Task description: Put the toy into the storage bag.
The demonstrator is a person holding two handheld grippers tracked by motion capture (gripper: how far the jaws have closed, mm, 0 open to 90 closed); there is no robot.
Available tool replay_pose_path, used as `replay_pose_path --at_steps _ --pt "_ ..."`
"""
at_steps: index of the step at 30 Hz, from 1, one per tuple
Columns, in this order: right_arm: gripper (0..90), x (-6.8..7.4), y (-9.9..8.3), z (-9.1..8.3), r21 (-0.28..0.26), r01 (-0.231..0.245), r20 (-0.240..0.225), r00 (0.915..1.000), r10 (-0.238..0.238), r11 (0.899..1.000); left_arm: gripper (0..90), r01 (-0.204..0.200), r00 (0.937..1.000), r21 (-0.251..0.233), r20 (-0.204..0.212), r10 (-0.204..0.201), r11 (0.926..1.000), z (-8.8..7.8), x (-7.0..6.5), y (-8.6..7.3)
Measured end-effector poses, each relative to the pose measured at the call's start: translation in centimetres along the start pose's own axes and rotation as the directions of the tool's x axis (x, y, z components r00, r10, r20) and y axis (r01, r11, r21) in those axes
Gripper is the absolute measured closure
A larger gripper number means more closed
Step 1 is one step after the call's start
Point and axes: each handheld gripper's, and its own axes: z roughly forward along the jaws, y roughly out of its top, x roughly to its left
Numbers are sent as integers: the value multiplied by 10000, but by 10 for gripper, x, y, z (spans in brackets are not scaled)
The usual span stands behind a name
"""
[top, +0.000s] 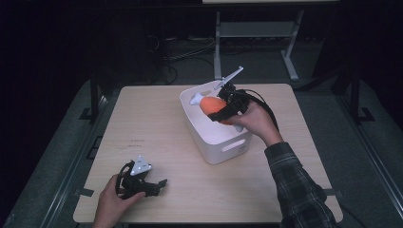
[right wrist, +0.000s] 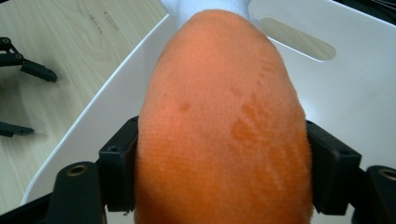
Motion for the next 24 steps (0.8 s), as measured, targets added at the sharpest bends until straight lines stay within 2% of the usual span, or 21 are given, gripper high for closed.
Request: replay_pose_path --at_steps 9,16,20,24 --pt "246 3 6 18 212 -55 -30 10000 56 9998 127 -12 10000 10 0 12 10000 0 0 0" --pt "239 9 9 26 260 81 -119 9999 -78 9996 128 -11 10000 8 0 11 10000 0 0 0" --pt "236 10 9 29 406 3 25 10000 -4 9992 127 -12 10000 11 -1 12 10000 0 0 0" --pt "226 10 8 32 489 -84 -22 10000 85 9988 128 -26 10000 8 -9 26 10000 0 0 0"
